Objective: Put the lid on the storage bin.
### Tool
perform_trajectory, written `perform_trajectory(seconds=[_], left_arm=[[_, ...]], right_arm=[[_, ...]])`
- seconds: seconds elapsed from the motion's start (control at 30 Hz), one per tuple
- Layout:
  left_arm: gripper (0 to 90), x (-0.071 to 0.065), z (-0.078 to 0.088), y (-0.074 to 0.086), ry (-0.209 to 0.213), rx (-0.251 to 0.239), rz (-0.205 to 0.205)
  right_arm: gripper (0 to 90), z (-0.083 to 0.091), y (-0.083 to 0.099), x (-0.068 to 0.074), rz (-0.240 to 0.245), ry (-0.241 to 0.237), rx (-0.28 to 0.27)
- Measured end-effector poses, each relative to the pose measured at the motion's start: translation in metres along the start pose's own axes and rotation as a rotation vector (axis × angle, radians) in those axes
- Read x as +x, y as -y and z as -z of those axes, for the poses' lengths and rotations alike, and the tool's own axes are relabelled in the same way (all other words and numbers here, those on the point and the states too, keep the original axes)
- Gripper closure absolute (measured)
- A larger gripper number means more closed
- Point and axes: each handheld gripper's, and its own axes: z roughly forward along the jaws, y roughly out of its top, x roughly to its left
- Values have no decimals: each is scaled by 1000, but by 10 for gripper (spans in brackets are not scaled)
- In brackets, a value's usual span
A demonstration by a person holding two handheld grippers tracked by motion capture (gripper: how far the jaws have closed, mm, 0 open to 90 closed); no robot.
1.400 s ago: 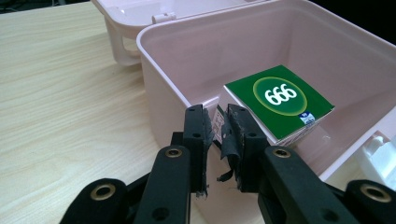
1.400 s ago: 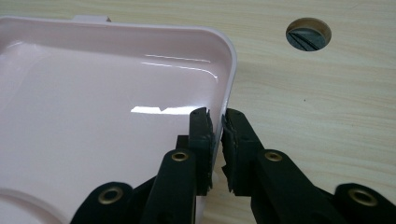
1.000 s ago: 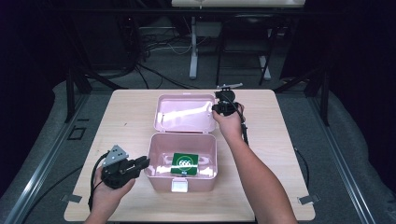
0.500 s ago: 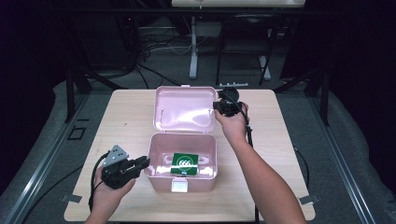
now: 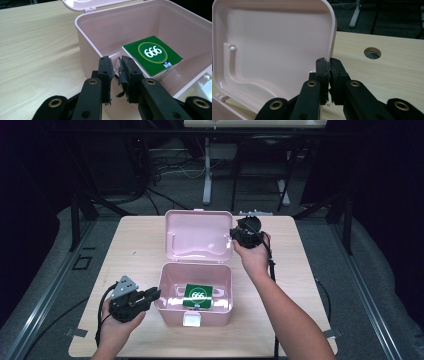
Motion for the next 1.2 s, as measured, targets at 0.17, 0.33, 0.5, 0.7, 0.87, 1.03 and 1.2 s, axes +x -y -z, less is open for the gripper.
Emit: perform_trajectory(seconds=[0.17,0.33,0.5,0.7,0.87,1.03,1.2], left_arm=[[785,1,0,1,9,-4,23],[785,0,0,1,6,-4,21],[785,0,0,1,11,-3,22],[787,0,1,1,7,-3,21],[786,-2,1,1,4,-2,22],[784,-2,2,2,11,-2,22],[782,-4,4,3,12,1,24]], right_arm=[[864,12,5,4,50,-3,-48],[869,23,8,6,51,-28,-79],[872,31,14,6,60,-37,-107],[872,40,19,8,83,-35,-128],[872,45,22,14,110,-26,-152],[876,48,29,14,107,-38,-180],[876,56,34,18,121,-46,-193]])
